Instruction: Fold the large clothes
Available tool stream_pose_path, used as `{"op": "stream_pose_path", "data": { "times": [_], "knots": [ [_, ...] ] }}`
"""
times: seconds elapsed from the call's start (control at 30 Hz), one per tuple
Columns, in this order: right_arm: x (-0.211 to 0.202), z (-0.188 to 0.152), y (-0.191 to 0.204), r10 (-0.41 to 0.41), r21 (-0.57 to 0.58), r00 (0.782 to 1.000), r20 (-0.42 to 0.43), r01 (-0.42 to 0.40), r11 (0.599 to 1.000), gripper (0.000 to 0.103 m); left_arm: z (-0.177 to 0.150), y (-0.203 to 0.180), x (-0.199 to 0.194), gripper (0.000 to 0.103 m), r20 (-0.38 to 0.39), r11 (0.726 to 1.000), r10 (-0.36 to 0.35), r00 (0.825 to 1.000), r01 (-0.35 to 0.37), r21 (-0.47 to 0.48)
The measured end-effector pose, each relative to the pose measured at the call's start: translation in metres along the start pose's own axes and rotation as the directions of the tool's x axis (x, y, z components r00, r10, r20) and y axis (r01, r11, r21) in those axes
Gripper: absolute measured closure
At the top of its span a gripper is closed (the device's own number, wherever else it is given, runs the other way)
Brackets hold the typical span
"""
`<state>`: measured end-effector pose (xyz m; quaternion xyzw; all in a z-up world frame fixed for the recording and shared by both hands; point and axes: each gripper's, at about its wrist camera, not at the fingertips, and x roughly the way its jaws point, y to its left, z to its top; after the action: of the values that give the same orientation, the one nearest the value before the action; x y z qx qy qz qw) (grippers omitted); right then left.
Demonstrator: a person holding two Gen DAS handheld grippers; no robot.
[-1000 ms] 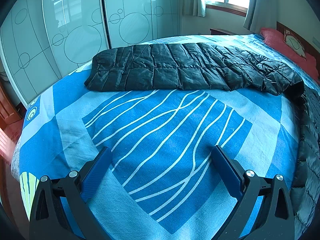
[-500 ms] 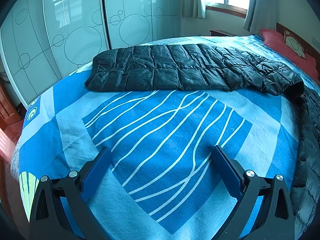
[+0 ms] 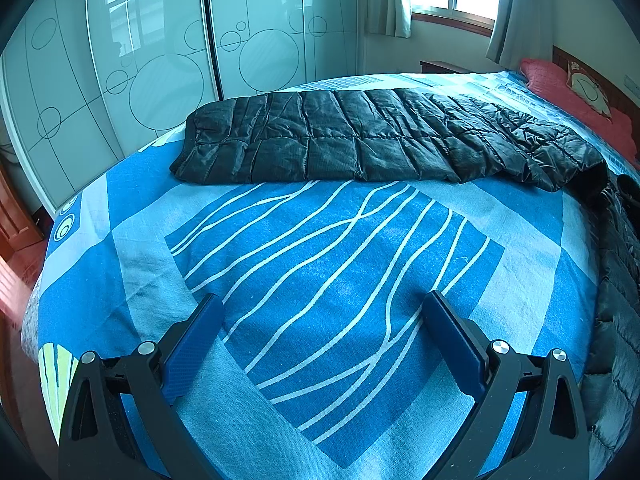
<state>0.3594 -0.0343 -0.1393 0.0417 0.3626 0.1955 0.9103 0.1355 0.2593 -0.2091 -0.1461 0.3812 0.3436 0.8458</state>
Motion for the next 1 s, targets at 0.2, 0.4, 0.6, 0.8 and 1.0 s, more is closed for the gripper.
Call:
{"op": "stream_pose_path", "data": {
  "times": [0.2, 0.4, 0.6, 0.8, 1.0],
  "knots": [
    [-0.072, 0.003, -0.043, -0.073, -0.022, 0.990, 0.120, 0.076, 0.997, 0.042, 0.000, -0.001, 0.000, 0.004, 0.000, 1.000, 0.000, 1.000, 0.000, 0.000],
    [-0.113, -0.003, -0.194, -0.365, 0.249, 0.927, 0.082, 0.336, 0.908, 0.061, 0.000, 0.000, 0.000, 0.004, 0.000, 1.000, 0.000, 1.000, 0.000, 0.001],
    [-0.089, -0.045, -0.288, -0.482, 0.322, 0.866, -0.136, 0.498, 0.805, 0.060, -0.002, -0.001, 0.000, 0.004, 0.002, 1.000, 0.003, 1.000, -0.003, 0.002],
    [-0.099, -0.031, -0.267, -0.498, 0.281, 0.865, -0.062, 0.494, 0.823, 0.059, -0.002, -0.001, 0.001, 0.004, 0.002, 1.000, 0.002, 1.000, -0.002, 0.002],
    [-0.071, -0.013, -0.285, -0.484, 0.287, 0.869, -0.103, 0.492, 0.822, 0.055, -0.002, -0.001, 0.001, 0.004, 0.003, 1.000, 0.002, 1.000, -0.002, 0.002]
  ]
}}
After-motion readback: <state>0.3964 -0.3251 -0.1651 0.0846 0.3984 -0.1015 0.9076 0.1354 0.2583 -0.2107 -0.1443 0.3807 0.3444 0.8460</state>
